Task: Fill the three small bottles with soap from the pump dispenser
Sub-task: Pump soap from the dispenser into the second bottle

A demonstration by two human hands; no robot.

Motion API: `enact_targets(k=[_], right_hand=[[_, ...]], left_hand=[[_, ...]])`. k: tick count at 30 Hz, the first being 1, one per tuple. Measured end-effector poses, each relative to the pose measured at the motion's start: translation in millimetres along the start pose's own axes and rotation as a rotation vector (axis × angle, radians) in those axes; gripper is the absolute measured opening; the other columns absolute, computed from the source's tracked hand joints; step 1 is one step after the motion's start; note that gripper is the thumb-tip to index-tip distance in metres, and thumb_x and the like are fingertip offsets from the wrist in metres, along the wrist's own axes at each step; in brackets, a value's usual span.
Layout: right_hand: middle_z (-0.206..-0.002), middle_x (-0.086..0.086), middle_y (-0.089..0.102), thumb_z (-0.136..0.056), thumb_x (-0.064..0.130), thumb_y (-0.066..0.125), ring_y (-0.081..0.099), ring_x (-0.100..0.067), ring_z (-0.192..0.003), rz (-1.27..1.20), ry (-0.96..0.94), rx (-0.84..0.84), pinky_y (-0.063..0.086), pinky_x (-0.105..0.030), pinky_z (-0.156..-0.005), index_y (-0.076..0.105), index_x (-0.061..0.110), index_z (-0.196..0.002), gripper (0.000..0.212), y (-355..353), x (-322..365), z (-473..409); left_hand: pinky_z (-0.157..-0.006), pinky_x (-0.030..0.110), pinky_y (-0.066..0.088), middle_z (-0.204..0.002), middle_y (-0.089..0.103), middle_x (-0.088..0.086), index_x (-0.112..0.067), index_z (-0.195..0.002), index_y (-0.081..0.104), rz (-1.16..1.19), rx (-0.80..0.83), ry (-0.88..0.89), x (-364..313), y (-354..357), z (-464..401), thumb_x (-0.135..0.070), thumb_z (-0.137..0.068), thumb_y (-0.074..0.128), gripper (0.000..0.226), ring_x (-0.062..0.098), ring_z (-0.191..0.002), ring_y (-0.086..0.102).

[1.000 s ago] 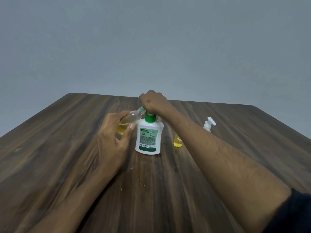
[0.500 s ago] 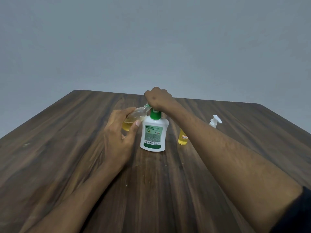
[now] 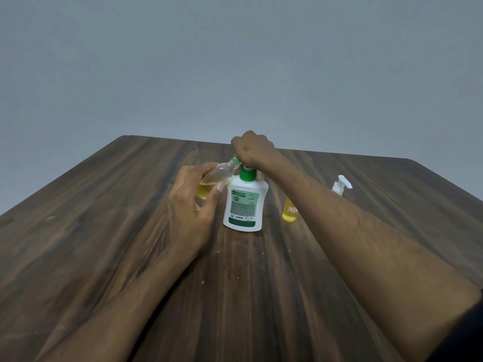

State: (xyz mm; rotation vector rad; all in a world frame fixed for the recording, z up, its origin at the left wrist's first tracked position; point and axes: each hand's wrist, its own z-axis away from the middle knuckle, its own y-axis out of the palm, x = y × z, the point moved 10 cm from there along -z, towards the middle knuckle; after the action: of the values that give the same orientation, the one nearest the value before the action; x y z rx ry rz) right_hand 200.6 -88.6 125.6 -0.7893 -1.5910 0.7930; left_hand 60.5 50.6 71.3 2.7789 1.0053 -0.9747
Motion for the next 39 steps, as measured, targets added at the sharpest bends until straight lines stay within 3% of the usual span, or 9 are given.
enact_targets(k=[5, 9, 14, 20, 23, 28, 33, 37, 39], right_hand=[[-0.1, -0.01, 0.055, -0.097, 0.027, 0.037, 0.05, -0.03, -0.091, -0.023, -0.002, 0.018, 0.042, -0.036, -0.085, 0.05, 0.011, -0.098, 0.02, 1.1, -1.9, 0.5], [-0.088, -0.004, 0.054, -0.093, 0.03, 0.037, 0.052, -0.029, -0.088, -0.025, 0.009, -0.019, 0.044, -0.047, -0.098, 0.045, 0.017, -0.081, 0.02, -2.6, -0.6, 2.5], [-0.095, -0.008, 0.056, -0.097, 0.027, 0.038, 0.051, -0.03, -0.092, -0.037, 0.021, 0.025, 0.043, -0.037, -0.086, 0.048, 0.013, -0.087, 0.02, 1.2, -2.3, 6.0], [-0.097, -0.007, 0.064, -0.086, 0.034, 0.035, 0.056, -0.03, -0.09, -0.052, 0.008, -0.029, 0.046, -0.047, -0.097, 0.048, 0.017, -0.08, 0.022, -4.8, 3.2, 7.5], [-0.089, -0.006, 0.056, -0.093, 0.03, 0.037, 0.052, -0.029, -0.087, -0.03, 0.02, 0.0, 0.045, -0.045, -0.096, 0.046, 0.017, -0.08, 0.021, -1.9, 2.6, 9.4], [-0.108, -0.011, 0.065, -0.095, 0.027, 0.038, 0.059, -0.03, -0.093, -0.057, -0.011, 0.042, 0.044, -0.036, -0.077, 0.054, 0.009, -0.097, 0.023, -5.1, 8.4, 6.4], [-0.086, -0.005, 0.057, -0.098, 0.024, 0.037, 0.05, -0.026, -0.083, -0.061, 0.005, 0.082, 0.035, -0.032, -0.064, 0.052, 0.01, -0.084, 0.024, 5.3, -2.1, 8.8], [-0.105, -0.009, 0.069, -0.092, 0.03, 0.038, 0.061, -0.027, -0.089, -0.091, -0.015, 0.064, 0.048, -0.034, -0.079, 0.063, 0.006, -0.102, 0.036, -0.2, 7.3, 8.8], [-0.103, -0.009, 0.07, -0.089, 0.033, 0.037, 0.062, -0.028, -0.09, -0.1, -0.011, 0.035, 0.051, -0.038, -0.087, 0.063, 0.007, -0.098, 0.037, -3.0, 8.1, 7.6]], left_hand=[[-0.081, 0.01, 0.044, -0.114, 0.069, 0.0, -0.011, -0.126, 0.072, 0.0, 0.011, 0.003, 1.7, 2.1, -0.7, -0.017, -0.099, 0.071, 0.028, 0.003, -0.103, 0.063], [-0.083, 0.009, 0.043, -0.114, 0.068, -0.001, -0.01, -0.126, 0.072, -0.004, -0.01, 0.001, 0.6, -1.2, -0.8, -0.016, -0.098, 0.071, 0.029, -0.001, -0.103, 0.061], [-0.083, 0.011, 0.043, -0.115, 0.068, -0.003, -0.011, -0.126, 0.072, -0.008, 0.012, -0.005, 3.4, 2.1, -0.4, -0.02, -0.099, 0.07, 0.029, 0.001, -0.104, 0.062], [-0.082, 0.01, 0.042, -0.114, 0.068, -0.003, -0.011, -0.126, 0.072, -0.001, -0.004, 0.011, 0.1, 0.4, -0.5, -0.019, -0.099, 0.07, 0.028, -0.001, -0.103, 0.062], [-0.083, 0.011, 0.043, -0.115, 0.068, -0.004, -0.011, -0.127, 0.071, -0.003, 0.013, -0.006, 4.3, 1.2, -0.7, -0.02, -0.099, 0.07, 0.029, 0.001, -0.104, 0.062], [-0.083, 0.007, 0.041, -0.115, 0.067, -0.002, -0.01, -0.127, 0.071, -0.009, -0.005, 0.004, -0.1, -0.9, -1.7, -0.012, -0.101, 0.074, 0.027, -0.001, -0.104, 0.061], [-0.081, 0.009, 0.043, -0.115, 0.067, -0.003, -0.013, -0.127, 0.071, -0.001, 0.025, 0.004, 3.6, 3.0, -1.3, -0.016, -0.099, 0.071, 0.028, 0.002, -0.104, 0.062], [-0.083, 0.01, 0.044, -0.115, 0.068, -0.003, -0.012, -0.127, 0.071, 0.008, 0.006, 0.0, 1.5, 1.3, -1.2, -0.016, -0.099, 0.071, 0.028, 0.003, -0.105, 0.063], [-0.083, 0.009, 0.043, -0.115, 0.068, -0.003, -0.012, -0.127, 0.071, 0.013, -0.007, 0.004, 1.4, -0.1, -1.5, -0.017, -0.099, 0.071, 0.028, 0.001, -0.104, 0.062]])
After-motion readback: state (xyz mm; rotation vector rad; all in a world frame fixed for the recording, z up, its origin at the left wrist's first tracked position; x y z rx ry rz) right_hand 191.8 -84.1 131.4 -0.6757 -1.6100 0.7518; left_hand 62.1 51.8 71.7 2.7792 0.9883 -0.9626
